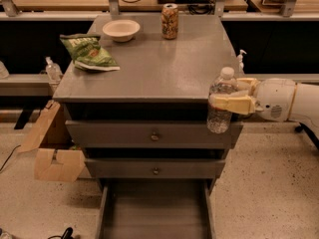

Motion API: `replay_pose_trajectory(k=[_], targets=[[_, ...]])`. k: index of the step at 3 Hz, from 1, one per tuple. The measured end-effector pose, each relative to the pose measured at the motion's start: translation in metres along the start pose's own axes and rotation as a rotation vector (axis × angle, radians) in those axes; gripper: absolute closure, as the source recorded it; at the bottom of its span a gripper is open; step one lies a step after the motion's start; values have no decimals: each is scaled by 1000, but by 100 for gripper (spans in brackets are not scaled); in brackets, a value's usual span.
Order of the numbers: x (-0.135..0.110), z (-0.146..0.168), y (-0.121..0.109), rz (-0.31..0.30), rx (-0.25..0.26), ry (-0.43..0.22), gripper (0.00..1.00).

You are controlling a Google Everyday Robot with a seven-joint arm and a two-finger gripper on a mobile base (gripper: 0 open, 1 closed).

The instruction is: Pick water bottle from bottom drawer and place on counter

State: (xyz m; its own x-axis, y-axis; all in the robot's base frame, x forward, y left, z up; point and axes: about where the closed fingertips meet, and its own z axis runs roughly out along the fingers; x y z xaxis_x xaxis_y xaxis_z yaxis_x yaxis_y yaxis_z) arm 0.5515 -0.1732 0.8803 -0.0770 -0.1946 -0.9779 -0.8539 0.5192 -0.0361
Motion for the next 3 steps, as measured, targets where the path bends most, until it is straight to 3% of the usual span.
replay_pose_trajectory(k=[1, 2, 3], targets=[[-38, -2, -19, 2, 25, -25, 100], [-97, 9, -56, 10, 41, -42, 100], [-137, 29, -93, 23, 47, -71, 100]])
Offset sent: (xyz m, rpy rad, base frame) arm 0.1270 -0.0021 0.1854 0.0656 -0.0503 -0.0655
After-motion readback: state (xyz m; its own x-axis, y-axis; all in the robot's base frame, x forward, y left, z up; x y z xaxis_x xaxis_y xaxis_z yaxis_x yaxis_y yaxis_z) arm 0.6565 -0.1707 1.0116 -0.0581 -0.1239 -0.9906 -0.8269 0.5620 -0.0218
